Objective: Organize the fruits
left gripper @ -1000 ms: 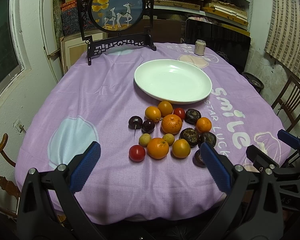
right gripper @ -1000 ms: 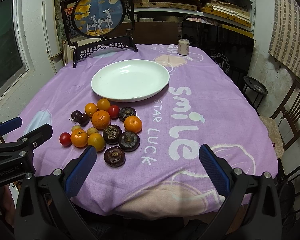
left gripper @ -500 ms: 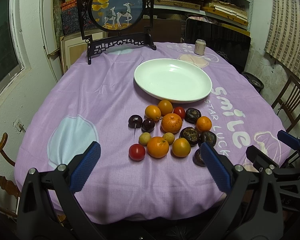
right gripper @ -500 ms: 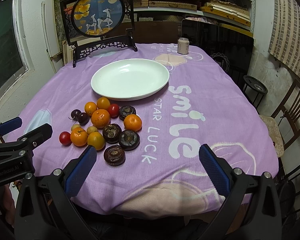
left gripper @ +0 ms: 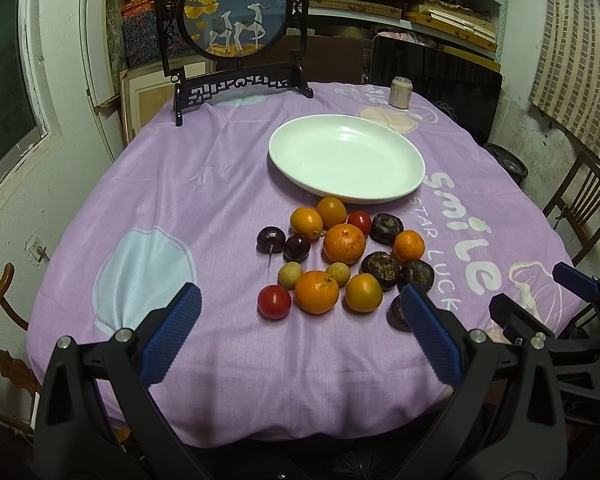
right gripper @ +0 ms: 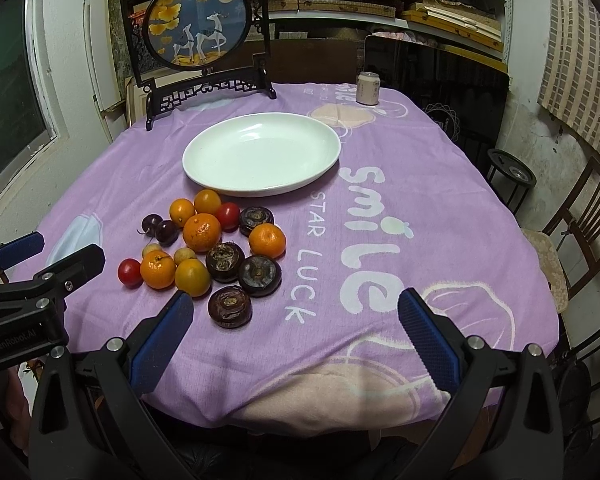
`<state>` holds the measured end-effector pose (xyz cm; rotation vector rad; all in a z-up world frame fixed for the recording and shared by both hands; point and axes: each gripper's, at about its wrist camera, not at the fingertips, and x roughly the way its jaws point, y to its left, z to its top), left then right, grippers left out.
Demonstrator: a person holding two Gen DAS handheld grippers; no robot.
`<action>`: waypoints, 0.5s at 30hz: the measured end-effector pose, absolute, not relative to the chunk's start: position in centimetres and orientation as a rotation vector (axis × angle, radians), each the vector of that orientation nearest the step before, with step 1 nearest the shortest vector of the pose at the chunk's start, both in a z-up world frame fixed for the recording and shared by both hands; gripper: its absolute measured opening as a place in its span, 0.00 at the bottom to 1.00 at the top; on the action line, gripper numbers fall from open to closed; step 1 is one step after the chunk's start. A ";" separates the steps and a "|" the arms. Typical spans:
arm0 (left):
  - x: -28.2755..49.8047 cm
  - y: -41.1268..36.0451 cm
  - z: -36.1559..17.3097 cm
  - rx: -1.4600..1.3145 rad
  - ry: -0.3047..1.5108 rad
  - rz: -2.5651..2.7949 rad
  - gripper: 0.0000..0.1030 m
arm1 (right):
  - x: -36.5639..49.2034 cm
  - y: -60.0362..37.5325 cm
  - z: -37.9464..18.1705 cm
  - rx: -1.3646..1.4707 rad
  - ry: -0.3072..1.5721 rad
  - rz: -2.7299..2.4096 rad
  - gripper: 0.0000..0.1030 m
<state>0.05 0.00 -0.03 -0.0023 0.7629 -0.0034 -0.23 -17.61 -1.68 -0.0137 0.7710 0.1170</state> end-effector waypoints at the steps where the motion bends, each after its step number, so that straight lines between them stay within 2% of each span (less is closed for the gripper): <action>1: 0.1 0.0 0.0 -0.002 0.762 -0.003 0.98 | -0.2 -17.6 -1.7 -0.014 0.772 0.116 0.99; 15: -0.6 -0.4 -1.0 -0.007 0.772 -0.001 0.98 | -0.1 -17.5 -2.2 -0.015 0.783 0.116 0.99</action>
